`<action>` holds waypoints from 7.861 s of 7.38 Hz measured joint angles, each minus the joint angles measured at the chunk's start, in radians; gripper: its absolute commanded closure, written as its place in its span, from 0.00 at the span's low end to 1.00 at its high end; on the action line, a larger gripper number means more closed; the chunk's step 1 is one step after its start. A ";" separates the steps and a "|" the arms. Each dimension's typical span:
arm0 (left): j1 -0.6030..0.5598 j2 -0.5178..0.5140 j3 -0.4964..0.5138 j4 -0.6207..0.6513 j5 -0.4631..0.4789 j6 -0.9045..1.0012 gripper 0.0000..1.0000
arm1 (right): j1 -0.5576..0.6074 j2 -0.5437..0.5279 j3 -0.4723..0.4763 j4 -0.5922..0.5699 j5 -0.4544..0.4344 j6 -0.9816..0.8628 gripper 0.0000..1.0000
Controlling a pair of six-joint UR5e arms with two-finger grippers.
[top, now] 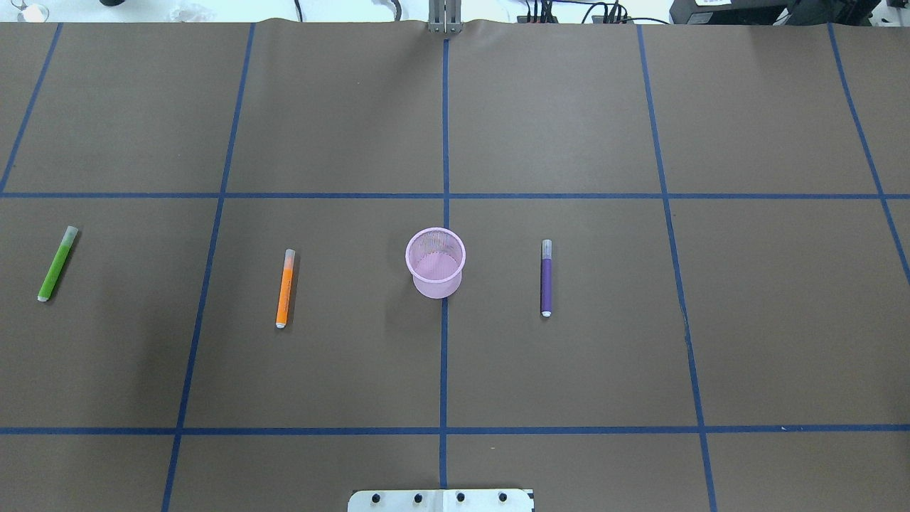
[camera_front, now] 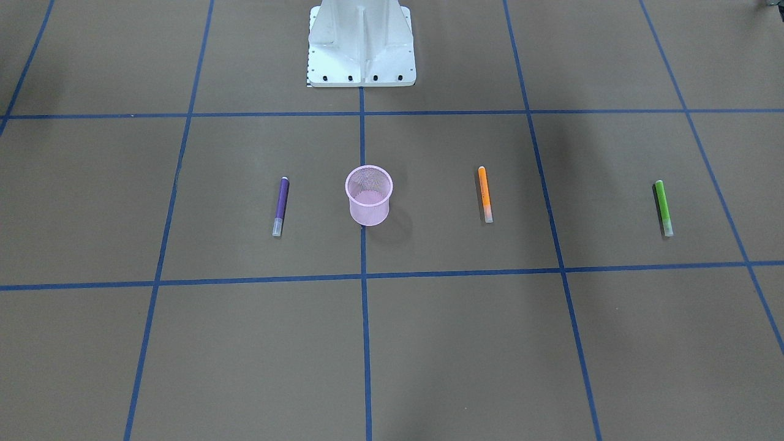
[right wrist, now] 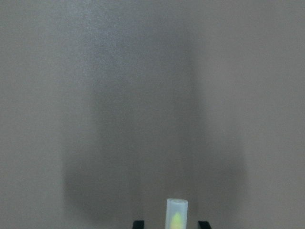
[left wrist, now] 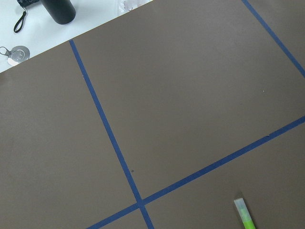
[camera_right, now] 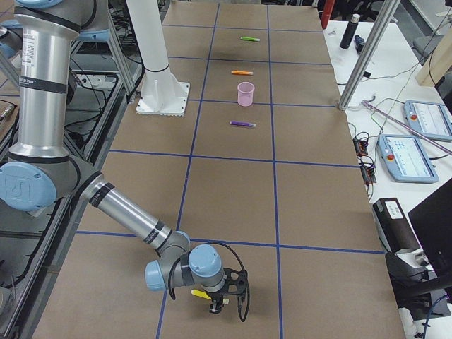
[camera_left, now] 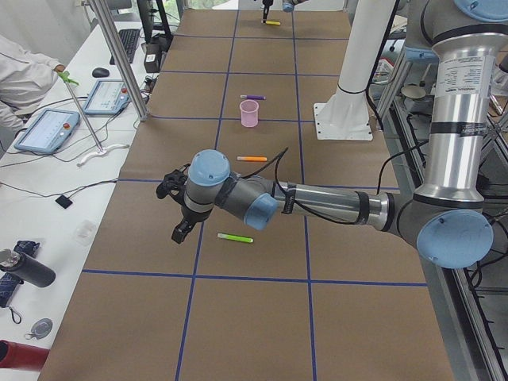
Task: Collect pens into pen holder
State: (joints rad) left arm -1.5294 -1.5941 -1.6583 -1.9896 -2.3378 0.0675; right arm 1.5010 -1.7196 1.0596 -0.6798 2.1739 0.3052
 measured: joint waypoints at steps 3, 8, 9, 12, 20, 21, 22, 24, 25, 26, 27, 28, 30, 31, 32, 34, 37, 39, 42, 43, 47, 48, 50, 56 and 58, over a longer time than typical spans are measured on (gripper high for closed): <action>0.000 -0.002 0.000 -0.004 0.001 0.000 0.00 | -0.002 -0.001 -0.006 -0.001 0.000 0.001 0.68; 0.001 -0.003 0.001 -0.006 0.002 0.000 0.00 | -0.007 0.000 -0.007 -0.001 0.001 0.000 0.65; 0.001 -0.003 0.002 -0.006 0.002 0.000 0.00 | -0.009 0.000 -0.007 -0.001 0.001 0.000 0.66; 0.000 -0.003 0.006 -0.006 0.001 0.000 0.00 | -0.014 0.000 -0.008 -0.001 0.000 0.001 1.00; 0.001 -0.004 0.004 -0.009 0.000 -0.001 0.00 | -0.013 0.029 0.399 0.001 0.012 0.004 1.00; 0.001 -0.004 0.005 -0.029 0.000 0.000 0.00 | -0.023 0.057 0.467 0.000 0.029 0.005 1.00; 0.002 -0.003 0.009 -0.066 0.001 0.000 0.00 | -0.044 0.093 0.504 0.001 0.075 0.006 1.00; 0.018 0.003 0.017 -0.136 0.000 -0.002 0.00 | -0.120 0.177 0.565 0.002 0.140 0.026 1.00; 0.040 0.000 0.019 -0.148 0.000 -0.003 0.00 | -0.163 0.215 0.616 0.003 0.147 0.095 1.00; 0.069 -0.006 0.019 -0.154 0.001 -0.004 0.00 | -0.209 0.240 0.676 0.010 0.134 0.190 1.00; 0.094 -0.013 0.019 -0.157 0.002 -0.004 0.00 | -0.271 0.258 0.728 0.035 0.081 0.286 1.00; 0.108 -0.018 0.017 -0.158 0.002 -0.009 0.00 | -0.360 0.288 0.758 0.074 -0.024 0.388 1.00; 0.119 -0.028 0.015 -0.159 0.001 -0.032 0.00 | -0.586 0.374 0.778 0.113 -0.316 0.535 1.00; 0.124 -0.033 0.017 -0.158 0.000 -0.039 0.00 | -0.709 0.415 0.778 0.117 -0.479 0.560 1.00; 0.128 -0.037 0.019 -0.158 0.001 -0.047 0.00 | -0.829 0.460 0.770 0.116 -0.637 0.568 1.00; 0.135 -0.040 0.020 -0.157 0.001 -0.062 0.00 | -1.048 0.554 0.725 0.108 -0.951 0.569 1.00; 0.138 -0.041 0.021 -0.156 0.001 -0.064 0.00 | -1.190 0.656 0.647 0.048 -1.188 0.531 1.00; 0.139 -0.041 0.023 -0.156 0.001 -0.064 0.00 | -1.231 0.688 0.620 0.021 -1.252 0.519 0.90; 0.138 -0.041 0.023 -0.156 0.002 -0.064 0.00 | -1.249 0.724 0.563 0.018 -1.284 0.512 0.20; 0.138 -0.041 0.023 -0.156 0.002 -0.064 0.00 | -1.250 0.727 0.560 0.019 -1.285 0.509 0.02; 0.148 -0.041 0.026 -0.157 0.002 -0.105 0.00 | -1.237 0.735 0.585 0.020 -1.262 0.518 0.01; 0.168 -0.040 0.027 -0.159 0.003 -0.166 0.00 | -1.208 0.736 0.597 -0.006 -1.224 0.535 0.01; 0.205 -0.025 0.027 -0.169 0.013 -0.341 0.00 | -1.096 0.733 0.642 -0.181 -1.056 0.618 0.01; 0.419 0.042 0.065 -0.179 0.190 -0.585 0.11 | -0.573 0.694 0.754 -0.711 -0.132 0.620 0.01; 0.456 0.035 0.112 -0.208 0.194 -0.585 0.14 | -0.482 0.638 0.772 -0.737 -0.027 0.515 0.01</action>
State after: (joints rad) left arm -1.0730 -1.5589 -1.5466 -2.1974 -2.1436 -0.5174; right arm 1.0195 -1.0811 1.8315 -1.4169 2.1468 0.8207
